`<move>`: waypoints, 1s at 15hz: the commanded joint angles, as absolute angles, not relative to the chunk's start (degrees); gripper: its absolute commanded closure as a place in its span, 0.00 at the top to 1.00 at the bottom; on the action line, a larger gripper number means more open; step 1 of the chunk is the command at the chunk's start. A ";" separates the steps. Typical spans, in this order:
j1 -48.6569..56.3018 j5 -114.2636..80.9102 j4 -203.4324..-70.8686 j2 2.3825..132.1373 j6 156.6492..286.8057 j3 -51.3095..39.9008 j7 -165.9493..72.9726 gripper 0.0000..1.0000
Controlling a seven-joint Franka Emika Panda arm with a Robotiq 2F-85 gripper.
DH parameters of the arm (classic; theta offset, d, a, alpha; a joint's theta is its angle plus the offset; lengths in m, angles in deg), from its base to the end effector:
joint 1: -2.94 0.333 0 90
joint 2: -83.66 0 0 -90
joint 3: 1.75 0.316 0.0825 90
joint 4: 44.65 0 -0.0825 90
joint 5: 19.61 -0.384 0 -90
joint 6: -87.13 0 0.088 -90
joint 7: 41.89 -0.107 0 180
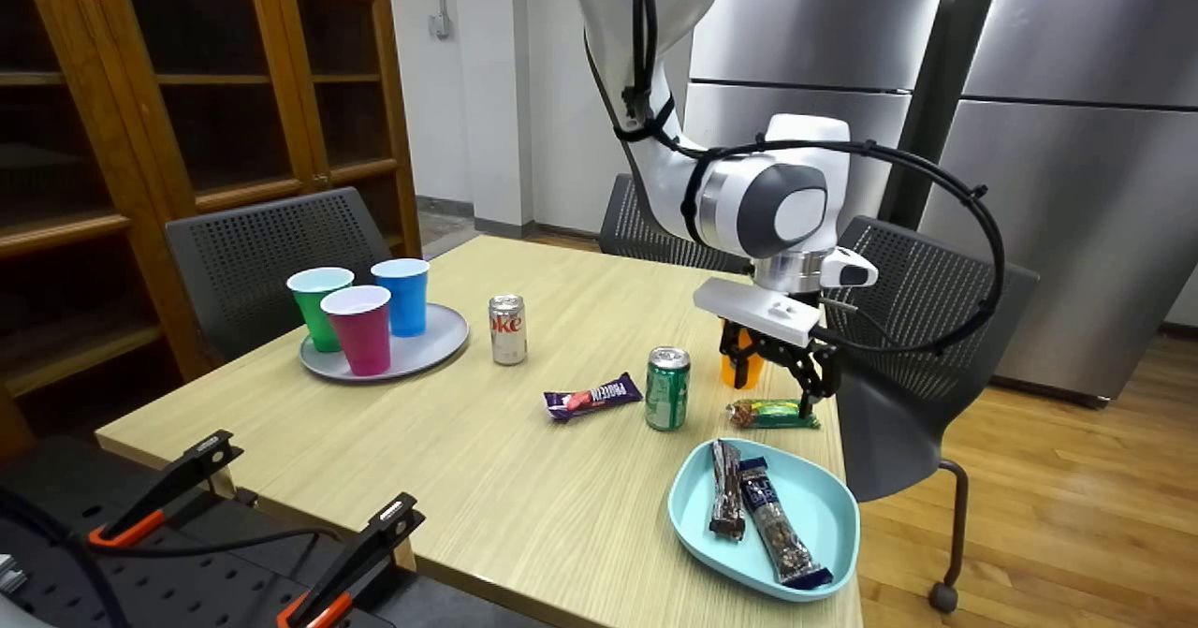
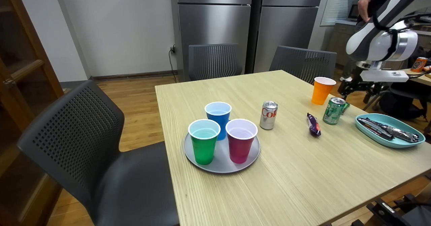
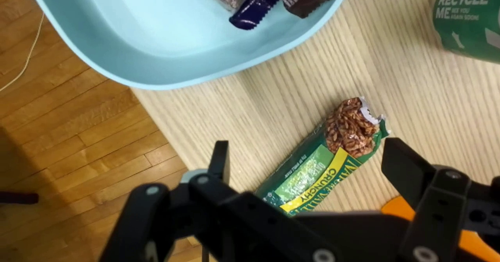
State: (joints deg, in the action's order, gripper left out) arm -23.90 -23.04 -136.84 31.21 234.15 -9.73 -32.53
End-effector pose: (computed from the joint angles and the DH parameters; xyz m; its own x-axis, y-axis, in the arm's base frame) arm 0.5674 -0.3826 0.0963 0.9060 -0.4217 0.0377 -0.4234 -0.9022 0.0825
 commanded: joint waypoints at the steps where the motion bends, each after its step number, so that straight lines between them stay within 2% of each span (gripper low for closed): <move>1: -23.53 -24.24 -131.39 28.12 230.83 -9.99 -35.19 1.00; 15: -23.95 -26.72 -121.86 21.64 224.52 -10.60 -41.70 1.00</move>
